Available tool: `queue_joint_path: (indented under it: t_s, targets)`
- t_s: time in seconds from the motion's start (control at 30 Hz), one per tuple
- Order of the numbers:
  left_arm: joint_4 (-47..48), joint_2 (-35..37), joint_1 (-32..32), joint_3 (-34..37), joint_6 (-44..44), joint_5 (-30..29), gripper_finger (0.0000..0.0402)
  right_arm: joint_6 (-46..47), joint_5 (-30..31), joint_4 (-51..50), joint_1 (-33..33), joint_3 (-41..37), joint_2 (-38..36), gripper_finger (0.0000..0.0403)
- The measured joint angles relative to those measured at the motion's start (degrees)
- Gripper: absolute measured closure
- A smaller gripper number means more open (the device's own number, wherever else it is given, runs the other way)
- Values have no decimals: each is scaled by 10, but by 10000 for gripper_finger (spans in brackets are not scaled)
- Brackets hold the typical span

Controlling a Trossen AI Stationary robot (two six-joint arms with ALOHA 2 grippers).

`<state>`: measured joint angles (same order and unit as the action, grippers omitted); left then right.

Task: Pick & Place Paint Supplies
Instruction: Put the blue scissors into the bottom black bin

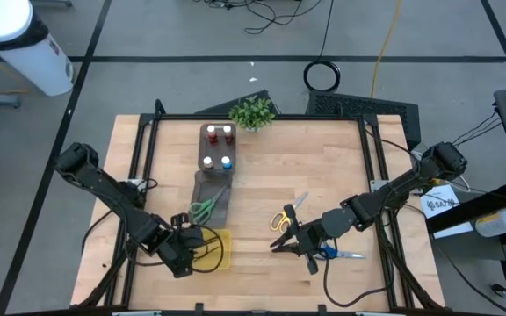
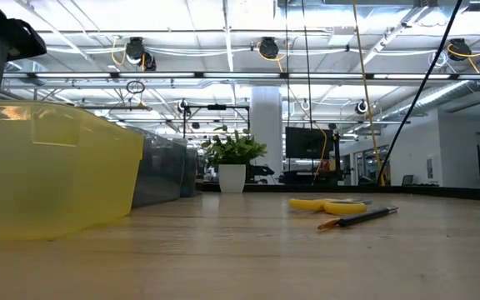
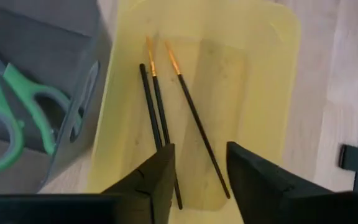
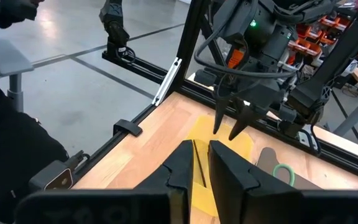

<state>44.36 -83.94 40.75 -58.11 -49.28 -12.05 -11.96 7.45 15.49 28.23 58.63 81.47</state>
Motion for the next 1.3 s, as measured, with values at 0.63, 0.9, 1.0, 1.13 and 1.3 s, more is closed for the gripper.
queue_joint_path:
  t_s: [0.63, 0.9, 1.0, 1.13, 1.3]
  targets:
    - [-428, -43, -32, -1, 360, -170, 210, 57, -1, -61, 0, 0, 0, 358]
    - [-580, -145, -112, -1, 406, -51, 210, 37, -1, -85, 0, 0, 0, 358]
    - [-574, -164, -134, 0, 402, -27, 210, 63, -2, -111, 0, 0, 7, 358]
    - [-571, -161, -156, 0, 380, -12, 210, 80, -1, -78, -1, -17, 32, 350]
    - [-566, -154, -163, 0, 369, -9, 210, 91, 28, -63, -20, -53, 56, 310]
